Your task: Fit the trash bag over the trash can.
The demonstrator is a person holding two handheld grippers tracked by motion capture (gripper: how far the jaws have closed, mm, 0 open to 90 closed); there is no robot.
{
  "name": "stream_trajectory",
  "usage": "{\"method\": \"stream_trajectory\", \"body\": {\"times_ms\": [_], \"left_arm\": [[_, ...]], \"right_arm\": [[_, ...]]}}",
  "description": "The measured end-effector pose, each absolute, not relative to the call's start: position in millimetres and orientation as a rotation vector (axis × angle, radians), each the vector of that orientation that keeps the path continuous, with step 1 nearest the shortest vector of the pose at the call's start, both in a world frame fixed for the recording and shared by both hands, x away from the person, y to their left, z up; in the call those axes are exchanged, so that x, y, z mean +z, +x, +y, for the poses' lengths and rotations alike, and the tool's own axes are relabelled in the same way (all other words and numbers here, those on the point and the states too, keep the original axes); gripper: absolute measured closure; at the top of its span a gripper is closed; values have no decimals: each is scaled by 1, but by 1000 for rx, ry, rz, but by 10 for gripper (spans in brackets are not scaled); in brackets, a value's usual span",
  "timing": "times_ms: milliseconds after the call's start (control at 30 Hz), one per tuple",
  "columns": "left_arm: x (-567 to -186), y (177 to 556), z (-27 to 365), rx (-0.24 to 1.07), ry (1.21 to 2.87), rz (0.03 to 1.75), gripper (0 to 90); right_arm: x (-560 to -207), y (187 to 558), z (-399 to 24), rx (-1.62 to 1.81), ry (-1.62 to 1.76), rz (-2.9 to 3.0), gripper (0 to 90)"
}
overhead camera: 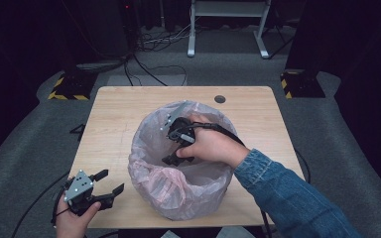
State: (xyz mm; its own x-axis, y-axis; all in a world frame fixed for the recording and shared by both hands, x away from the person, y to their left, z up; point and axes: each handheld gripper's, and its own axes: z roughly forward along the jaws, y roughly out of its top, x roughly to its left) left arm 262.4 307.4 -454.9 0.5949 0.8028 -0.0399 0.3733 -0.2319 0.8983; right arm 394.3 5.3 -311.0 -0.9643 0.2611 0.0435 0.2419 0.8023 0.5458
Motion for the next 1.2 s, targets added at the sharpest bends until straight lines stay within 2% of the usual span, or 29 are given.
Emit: {"method": "stream_trajectory", "body": {"times_ms": [367,700,1033,1200], "left_arm": [[-454,264,307,539,1831,950,236],[-455,266,304,531,1826,954,235],[-455,267,303,531,1831,948,235],[-455,268,302,529,1836,947,235]], "right_arm": [[-284,382,-6,991,362,2914,270],[-246,367,-22,1116,325,2833,272],[-207,330,-37,1306,224,2704,269],[-198,309,-38,1379,148,2681,264]]}}
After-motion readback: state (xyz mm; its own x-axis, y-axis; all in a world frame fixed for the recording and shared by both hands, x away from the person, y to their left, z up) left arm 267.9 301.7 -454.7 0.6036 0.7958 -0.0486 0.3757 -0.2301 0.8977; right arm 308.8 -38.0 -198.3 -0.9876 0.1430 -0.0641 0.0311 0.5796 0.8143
